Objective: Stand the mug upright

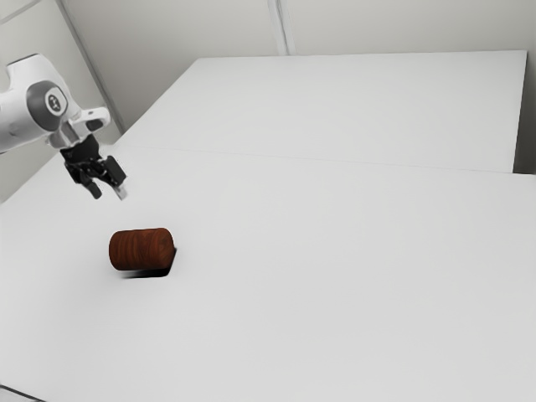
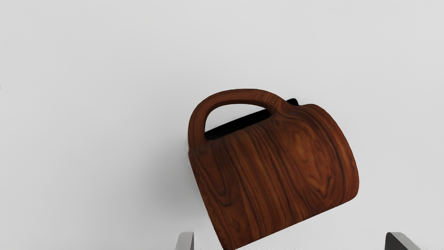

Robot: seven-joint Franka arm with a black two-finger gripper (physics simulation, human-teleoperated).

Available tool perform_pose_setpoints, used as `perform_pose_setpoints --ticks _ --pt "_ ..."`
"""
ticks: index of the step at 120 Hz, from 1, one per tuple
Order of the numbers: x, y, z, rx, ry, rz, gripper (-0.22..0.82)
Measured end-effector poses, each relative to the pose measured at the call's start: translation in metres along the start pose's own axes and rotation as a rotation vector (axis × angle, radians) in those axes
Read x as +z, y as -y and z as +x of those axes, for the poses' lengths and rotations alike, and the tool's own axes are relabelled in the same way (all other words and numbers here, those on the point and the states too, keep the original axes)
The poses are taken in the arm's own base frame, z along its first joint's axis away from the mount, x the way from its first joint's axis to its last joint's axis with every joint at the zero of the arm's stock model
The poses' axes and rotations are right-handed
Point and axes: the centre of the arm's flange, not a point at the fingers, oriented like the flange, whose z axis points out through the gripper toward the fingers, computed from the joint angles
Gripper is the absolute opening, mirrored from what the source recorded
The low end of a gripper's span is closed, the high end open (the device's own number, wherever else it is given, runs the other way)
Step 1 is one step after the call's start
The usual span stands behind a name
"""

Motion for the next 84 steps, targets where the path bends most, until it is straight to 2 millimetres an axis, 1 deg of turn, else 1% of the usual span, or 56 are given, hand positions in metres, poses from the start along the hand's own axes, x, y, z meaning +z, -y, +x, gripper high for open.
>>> perform_pose_setpoints --ticks 6,25,39,50,62,69,75,84 --pt "0.011 0.017 -0.007 -0.018 0.004 -0.033 0.60" --pt "0.052 0.047 -0.013 -0.038 0.010 -0.157 0.60" --pt "0.079 0.071 -0.021 -0.068 -0.004 -0.276 0.60" --pt "0.089 0.085 -0.025 -0.076 -0.036 -0.372 0.60" --pt "0.112 0.097 -0.029 -0.086 -0.054 -0.484 0.60" --pt "0.120 0.103 -0.032 -0.086 -0.071 -0.536 0.60" --pt "0.123 0.106 -0.035 -0.082 -0.087 -0.572 0.60" --pt "0.123 0.110 -0.039 -0.075 -0.121 -0.625 0.60"
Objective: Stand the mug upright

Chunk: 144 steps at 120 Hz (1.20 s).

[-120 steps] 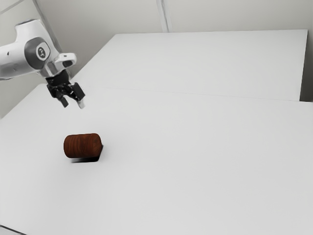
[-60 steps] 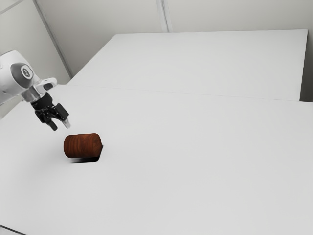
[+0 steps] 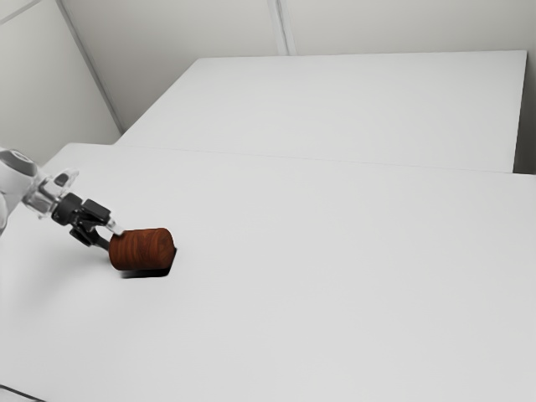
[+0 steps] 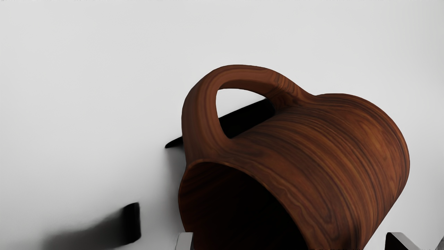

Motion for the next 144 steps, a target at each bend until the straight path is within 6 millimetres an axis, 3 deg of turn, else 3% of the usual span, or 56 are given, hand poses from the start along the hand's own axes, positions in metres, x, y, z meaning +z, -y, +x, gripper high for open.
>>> perform_pose_setpoints --ticks 17,65,110,117,133,144 --pt "-0.007 0.003 -0.006 0.025 -0.073 -0.098 0.60" --pt "0.023 0.015 -0.012 0.056 -0.139 -0.266 0.60" --pt "0.024 -0.005 -0.006 0.124 -0.170 -0.312 0.55" --pt "0.024 -0.009 -0.004 0.135 -0.171 -0.315 0.50" --pt "0.025 -0.013 -0.002 0.149 -0.176 -0.323 0.18" --pt "0.026 -0.015 0.000 0.157 -0.178 -0.327 0.03"
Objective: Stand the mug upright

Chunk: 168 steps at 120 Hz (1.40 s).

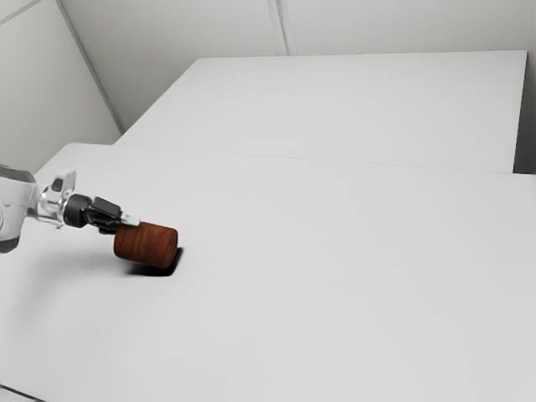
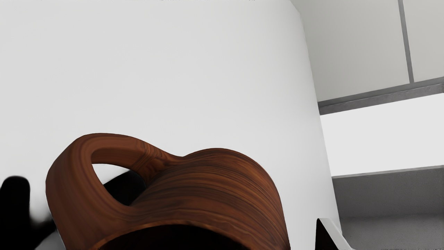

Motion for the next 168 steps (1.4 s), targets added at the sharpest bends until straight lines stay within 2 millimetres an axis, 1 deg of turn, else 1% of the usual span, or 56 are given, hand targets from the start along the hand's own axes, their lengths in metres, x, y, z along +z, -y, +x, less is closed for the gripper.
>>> perform_pose_setpoints --ticks 16,31,53,60,65,76,87,97,104,112,129,134,149,157,162,168 --pt "0.003 -0.004 0.003 0.014 0.002 -0.005 -0.09" --pt "0.002 -0.010 0.006 0.026 -0.001 -0.002 -0.14" --pt "0.007 -0.038 0.023 0.076 0.004 0.028 -0.16" --pt "0.014 -0.053 0.032 0.097 0.011 0.055 -0.16" --pt "0.023 -0.065 0.039 0.108 0.019 0.083 -0.17" --pt "0.046 -0.089 0.042 0.112 0.028 0.176 -0.17" --pt "0.072 -0.125 0.052 0.153 0.082 0.334 -0.17" --pt "0.085 -0.152 0.059 0.184 0.142 0.485 -0.18" --pt "0.092 -0.163 0.058 0.182 0.177 0.575 -0.18" --pt "0.103 -0.169 0.054 0.163 0.205 0.660 -0.18" --pt "0.122 -0.189 0.056 0.141 0.225 0.816 -0.18" --pt "0.129 -0.194 0.054 0.128 0.229 0.850 -0.18" --pt "0.156 -0.197 0.040 0.065 0.223 0.909 -0.18" --pt "0.167 -0.198 0.029 0.025 0.206 0.924 -0.18" --pt "0.166 -0.197 0.022 -0.007 0.186 0.934 -0.18" --pt "0.157 -0.191 0.015 -0.056 0.156 0.954 -0.18"
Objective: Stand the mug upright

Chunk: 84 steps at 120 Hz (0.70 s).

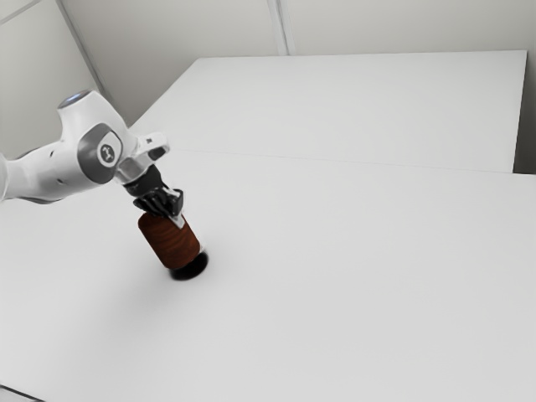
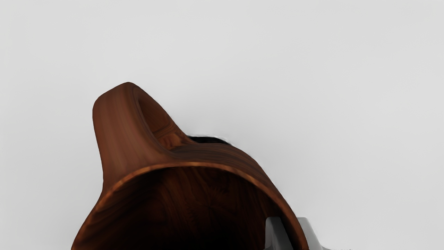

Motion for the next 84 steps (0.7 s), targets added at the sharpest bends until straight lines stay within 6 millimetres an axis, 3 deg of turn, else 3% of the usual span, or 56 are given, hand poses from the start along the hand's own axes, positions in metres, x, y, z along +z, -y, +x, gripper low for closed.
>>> perform_pose_setpoints --ticks 13,28,51,84 --pt "-0.004 0.026 -0.007 -0.116 -0.015 0.038 -0.18" --pt "0.002 0.010 -0.008 -0.152 -0.010 0.073 -0.18" --pt "0.011 0.007 -0.014 -0.226 0.001 0.132 -0.18" --pt "0.019 -0.019 -0.013 -0.247 -0.008 0.241 -0.18"
